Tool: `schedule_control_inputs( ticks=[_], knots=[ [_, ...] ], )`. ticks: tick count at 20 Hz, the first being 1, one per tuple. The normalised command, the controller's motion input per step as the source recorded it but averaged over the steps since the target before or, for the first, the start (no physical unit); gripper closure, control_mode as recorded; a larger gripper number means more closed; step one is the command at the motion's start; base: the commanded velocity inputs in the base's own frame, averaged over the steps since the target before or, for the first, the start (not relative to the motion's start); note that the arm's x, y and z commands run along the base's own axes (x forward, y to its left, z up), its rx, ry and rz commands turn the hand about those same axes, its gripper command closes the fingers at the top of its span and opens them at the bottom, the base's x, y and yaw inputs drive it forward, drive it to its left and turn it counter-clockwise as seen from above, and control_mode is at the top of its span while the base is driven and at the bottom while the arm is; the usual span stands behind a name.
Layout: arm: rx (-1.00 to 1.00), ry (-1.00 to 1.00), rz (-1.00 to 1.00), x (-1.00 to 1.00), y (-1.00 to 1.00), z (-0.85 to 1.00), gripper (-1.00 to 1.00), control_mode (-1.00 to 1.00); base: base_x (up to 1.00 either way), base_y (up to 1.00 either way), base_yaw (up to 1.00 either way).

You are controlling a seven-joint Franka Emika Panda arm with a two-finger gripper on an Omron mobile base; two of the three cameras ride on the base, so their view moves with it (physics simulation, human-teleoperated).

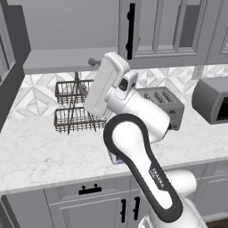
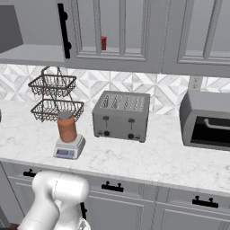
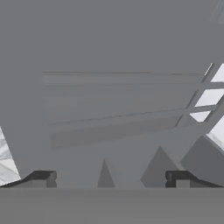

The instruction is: Pick the honey bottle and place it on the digital scale for weighing, and close the cabinet.

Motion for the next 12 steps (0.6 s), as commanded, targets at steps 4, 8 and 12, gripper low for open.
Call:
schedule_control_inputs(
  ticks=[4, 8, 12],
  knots=[
    [0.00, 0.00, 0.07, -0.34, 0.45, 0.00, -1.00, -1.00, 0.00, 0.00, 0.00],
    [0.01, 0.00, 0.06, -0.53, 0.41, 0.00, -1.00, -1.00, 0.00, 0.00, 0.00],
    [-0.03, -0.07, 0.11, -0.93, 0.42, 0.00, -1.00, -1.00, 0.00, 0.00, 0.00]
  ],
)
